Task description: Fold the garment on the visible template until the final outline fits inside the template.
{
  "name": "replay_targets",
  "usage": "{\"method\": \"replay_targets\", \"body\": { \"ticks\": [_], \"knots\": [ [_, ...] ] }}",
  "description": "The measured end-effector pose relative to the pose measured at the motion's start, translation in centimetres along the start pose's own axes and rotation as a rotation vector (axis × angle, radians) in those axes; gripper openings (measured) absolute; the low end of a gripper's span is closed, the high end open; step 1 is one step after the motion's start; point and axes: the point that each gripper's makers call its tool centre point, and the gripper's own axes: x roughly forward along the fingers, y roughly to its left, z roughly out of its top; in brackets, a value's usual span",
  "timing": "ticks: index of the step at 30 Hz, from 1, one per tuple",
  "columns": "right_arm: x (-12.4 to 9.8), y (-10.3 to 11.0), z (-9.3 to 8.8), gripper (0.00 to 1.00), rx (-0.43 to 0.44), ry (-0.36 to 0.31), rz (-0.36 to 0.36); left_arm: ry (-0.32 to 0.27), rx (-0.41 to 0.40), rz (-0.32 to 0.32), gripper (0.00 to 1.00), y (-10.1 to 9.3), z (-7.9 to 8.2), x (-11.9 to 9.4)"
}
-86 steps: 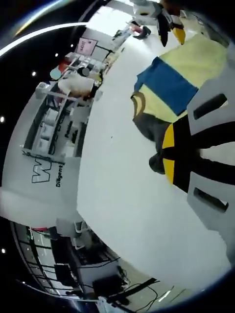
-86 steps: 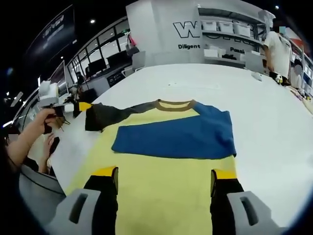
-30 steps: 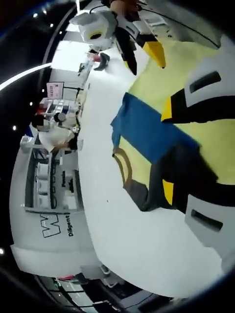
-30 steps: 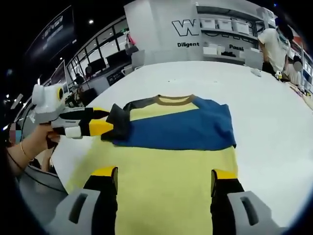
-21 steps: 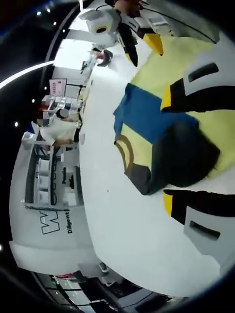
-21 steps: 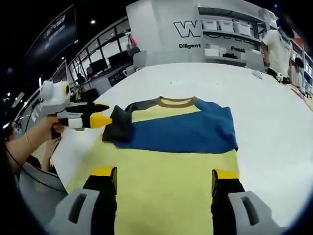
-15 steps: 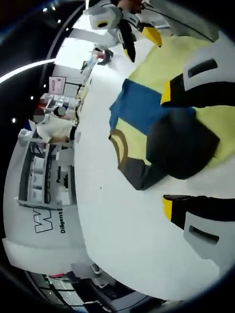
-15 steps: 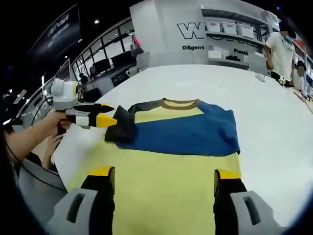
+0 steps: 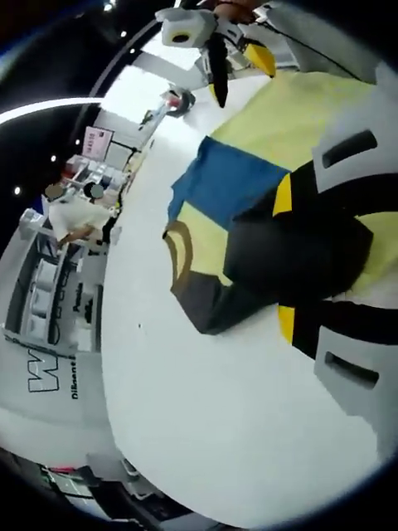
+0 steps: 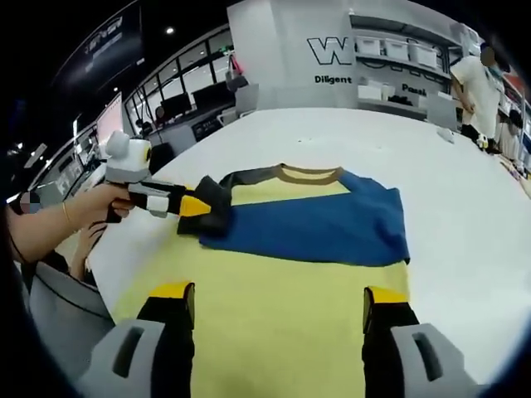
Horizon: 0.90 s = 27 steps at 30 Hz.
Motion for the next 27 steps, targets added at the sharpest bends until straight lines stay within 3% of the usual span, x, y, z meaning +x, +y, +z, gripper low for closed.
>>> {"method": "replay_targets", "body": {
  "ticks": [4,7,18,20,21,27],
  "knots": [
    [0.0,0.2,0.1,0.81,-0.004,0.000,0.003,-0.004,-0.008,0.003,0.16,0.3,0.2,-0.9],
    [0.1,0.5,0.1,0.81,-0.011,0.000,0.006,-0.019,-0.008,0.018,0.01,0.7,0.5,-1.6],
    [0.1,1.1,0.2,0.81,-0.024,-0.002,0.018,-0.054,-0.039,0.089,0.00,3.4,1.8,-5.8],
    [0.2,1.3,0.2,0.81,-0.026,0.000,0.022,-0.034,-0.032,0.130,0.00,4.3,1.6,-6.5],
    [0.2,1.4,0.2,0.81,-0.026,-0.001,0.024,-0.006,-0.019,0.182,0.00,5.5,1.2,-7.4],
    [0.4,1.9,0.2,0.81,-0.033,0.003,0.038,0.024,-0.045,0.256,0.00,7.6,0.4,-10.0]
  ]
}}
